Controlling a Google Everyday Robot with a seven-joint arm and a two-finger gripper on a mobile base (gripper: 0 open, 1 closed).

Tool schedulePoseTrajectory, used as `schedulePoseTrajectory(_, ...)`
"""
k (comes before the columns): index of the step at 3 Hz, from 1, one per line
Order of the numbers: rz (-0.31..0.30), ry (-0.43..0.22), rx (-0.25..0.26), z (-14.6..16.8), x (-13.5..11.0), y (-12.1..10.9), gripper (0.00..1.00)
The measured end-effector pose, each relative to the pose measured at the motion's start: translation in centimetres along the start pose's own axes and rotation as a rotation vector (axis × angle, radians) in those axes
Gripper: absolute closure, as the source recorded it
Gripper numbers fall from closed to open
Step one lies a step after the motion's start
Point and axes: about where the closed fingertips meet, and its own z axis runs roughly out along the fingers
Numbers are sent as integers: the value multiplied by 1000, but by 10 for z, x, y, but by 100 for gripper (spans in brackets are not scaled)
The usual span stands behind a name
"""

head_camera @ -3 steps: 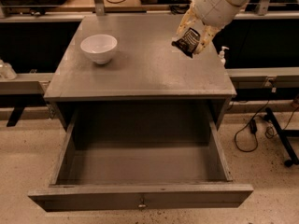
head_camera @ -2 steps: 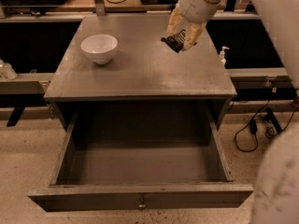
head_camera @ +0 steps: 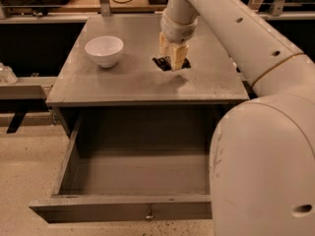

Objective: Pick rxbar chocolate from top drawer and place on counter

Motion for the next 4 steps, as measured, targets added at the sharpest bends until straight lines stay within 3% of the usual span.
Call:
schedulePoseTrajectory(1, 109, -34, -88, 49, -27, 11, 39)
schedulePoseTrajectory(2, 123, -35, -99, 50, -29, 12, 15)
schedulePoseTrajectory(3, 123, -35, -99, 45, -29, 11, 0)
schedulePoseTrajectory(4, 123, -35, -99, 44, -29, 10, 0)
